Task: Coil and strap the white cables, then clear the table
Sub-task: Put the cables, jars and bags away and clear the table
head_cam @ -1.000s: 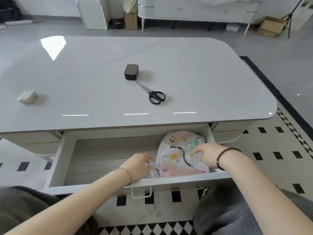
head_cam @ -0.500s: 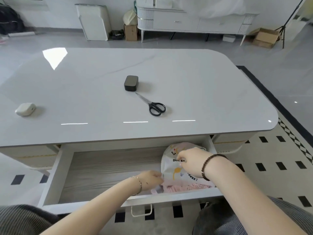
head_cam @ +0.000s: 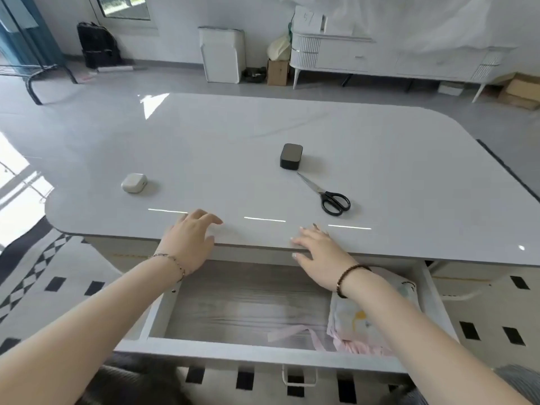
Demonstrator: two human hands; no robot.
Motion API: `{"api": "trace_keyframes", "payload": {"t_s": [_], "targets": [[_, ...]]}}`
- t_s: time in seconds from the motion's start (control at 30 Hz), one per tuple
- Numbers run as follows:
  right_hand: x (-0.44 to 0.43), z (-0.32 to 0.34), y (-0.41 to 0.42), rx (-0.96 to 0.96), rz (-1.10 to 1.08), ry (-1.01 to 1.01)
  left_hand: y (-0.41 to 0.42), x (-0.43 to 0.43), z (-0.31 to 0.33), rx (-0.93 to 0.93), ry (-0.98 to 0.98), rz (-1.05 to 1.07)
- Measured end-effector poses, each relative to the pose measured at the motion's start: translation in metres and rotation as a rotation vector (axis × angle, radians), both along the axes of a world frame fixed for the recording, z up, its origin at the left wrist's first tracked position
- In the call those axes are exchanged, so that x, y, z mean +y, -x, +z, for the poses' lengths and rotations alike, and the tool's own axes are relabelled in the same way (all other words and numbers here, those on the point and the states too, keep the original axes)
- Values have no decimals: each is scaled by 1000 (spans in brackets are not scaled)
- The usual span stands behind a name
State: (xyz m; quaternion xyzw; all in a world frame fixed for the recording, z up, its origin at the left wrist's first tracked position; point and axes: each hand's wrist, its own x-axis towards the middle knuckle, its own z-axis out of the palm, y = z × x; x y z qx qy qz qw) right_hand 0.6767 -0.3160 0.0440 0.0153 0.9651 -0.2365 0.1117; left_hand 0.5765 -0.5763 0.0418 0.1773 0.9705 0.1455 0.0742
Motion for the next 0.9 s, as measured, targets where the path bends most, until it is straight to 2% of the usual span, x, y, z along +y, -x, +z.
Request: {"api": "trace_keyframes", "payload": {"t_s": [0.07, 0.17, 0.23, 0.33, 0.47, 0.57, 0.63, 0.77, 0.9], "targets": [[-11, -10, 31, -11, -13, -40, 21, -27, -13, 34, 118, 39], [-20, -18, 76, 49, -55, -103, 50, -57, -29, 98, 188, 40], [-27, -25, 101, 140, -98, -147, 66, -73, -36, 241, 152, 48], [-40, -42, 132, 313, -159, -185, 90, -89, -45, 417, 47, 212], [-43, -54, 177, 432, -305, -223, 101, -95, -54, 350, -299, 343], [-37, -55, 209, 431, -433, -329, 132, -101, -55, 196, -373, 541], [-28, -56, 224, 454, -519, -327, 151, -98, -50, 152, -387, 646], [-21, -63, 257, 408, -617, -298, 157, -89, -53, 252, -448, 606], [-10, -61, 268, 414, -676, -279, 150, -86, -52, 207, -588, 467]]}}
